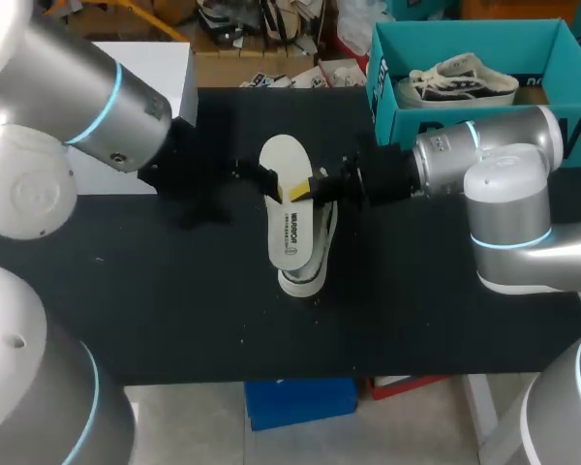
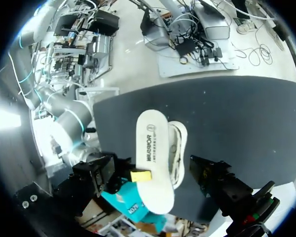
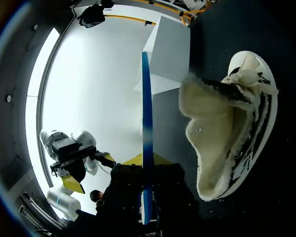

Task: Take the shoe out of the shoebox, open the shoe tongue, remove and reinsert the insole, then place the shoe into the shoebox

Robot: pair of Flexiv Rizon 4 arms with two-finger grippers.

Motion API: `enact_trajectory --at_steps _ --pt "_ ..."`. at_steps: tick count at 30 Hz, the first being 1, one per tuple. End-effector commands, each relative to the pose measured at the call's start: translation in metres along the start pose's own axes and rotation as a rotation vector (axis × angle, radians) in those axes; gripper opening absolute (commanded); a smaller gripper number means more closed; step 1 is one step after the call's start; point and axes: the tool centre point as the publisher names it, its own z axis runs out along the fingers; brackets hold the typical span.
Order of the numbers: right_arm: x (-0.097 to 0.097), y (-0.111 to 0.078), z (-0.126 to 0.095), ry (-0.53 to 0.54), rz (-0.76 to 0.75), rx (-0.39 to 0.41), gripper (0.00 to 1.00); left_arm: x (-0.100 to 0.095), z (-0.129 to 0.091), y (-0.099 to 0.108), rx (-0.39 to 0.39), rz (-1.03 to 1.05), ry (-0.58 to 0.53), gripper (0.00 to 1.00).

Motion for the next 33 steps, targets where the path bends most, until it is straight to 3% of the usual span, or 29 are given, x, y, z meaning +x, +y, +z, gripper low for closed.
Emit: enact_trajectory --at_steps 1,15,20,33 --pt "0.000 0.000 0.001 0.000 0.000 -0.002 0.00 0.020 -0.003 -0.006 -0.003 0.028 -0.446 1.00" --pt "0.000 0.000 0.001 0.000 0.000 -0.002 0.00 0.020 -0.003 -0.006 -0.003 0.028 -0.446 1.00" --pt "0.000 0.000 0.001 0.000 0.000 -0.002 0.00 0.034 0.012 -0.009 0.048 -0.091 -0.568 1.00" --pt "0.000 0.000 0.001 0.000 0.000 -0.002 0.00 0.048 0.016 0.003 -0.014 -0.172 -0.737 1.00"
